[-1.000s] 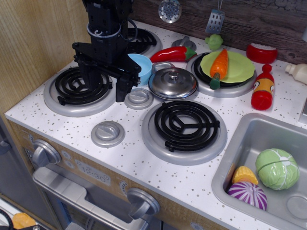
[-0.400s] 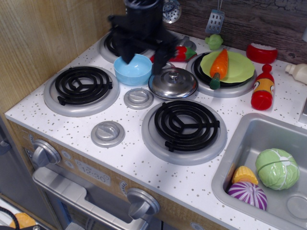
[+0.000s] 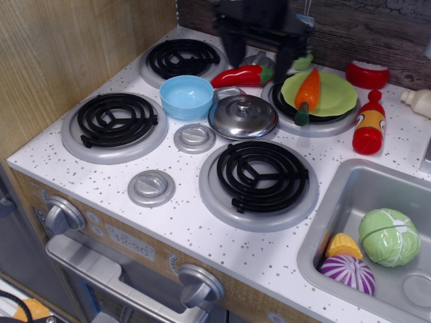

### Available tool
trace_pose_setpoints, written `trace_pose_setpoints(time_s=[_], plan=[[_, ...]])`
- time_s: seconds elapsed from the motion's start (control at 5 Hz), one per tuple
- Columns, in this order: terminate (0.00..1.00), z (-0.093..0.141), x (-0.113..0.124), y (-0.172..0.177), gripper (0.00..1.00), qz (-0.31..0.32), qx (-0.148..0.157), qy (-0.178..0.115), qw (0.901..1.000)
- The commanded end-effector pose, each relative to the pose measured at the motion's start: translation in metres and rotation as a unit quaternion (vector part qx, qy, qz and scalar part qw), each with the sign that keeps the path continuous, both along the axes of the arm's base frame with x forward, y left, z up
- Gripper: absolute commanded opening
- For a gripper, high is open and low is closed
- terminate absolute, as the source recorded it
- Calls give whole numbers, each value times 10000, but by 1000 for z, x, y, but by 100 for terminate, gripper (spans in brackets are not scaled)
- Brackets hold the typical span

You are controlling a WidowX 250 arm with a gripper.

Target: Take carrot off plate

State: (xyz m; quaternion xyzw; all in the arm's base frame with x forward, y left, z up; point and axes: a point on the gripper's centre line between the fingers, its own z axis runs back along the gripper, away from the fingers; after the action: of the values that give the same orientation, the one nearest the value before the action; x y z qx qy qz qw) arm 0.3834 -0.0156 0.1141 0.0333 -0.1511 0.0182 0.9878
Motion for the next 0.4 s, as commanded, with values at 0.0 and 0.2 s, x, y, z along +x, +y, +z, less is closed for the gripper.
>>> trace_pose_setpoints(time_s=[0.0, 0.2], plan=[[0, 10, 38, -16, 100, -62, -24, -501, 9987], [0, -8, 58, -21, 100, -173, -17, -536, 9984]])
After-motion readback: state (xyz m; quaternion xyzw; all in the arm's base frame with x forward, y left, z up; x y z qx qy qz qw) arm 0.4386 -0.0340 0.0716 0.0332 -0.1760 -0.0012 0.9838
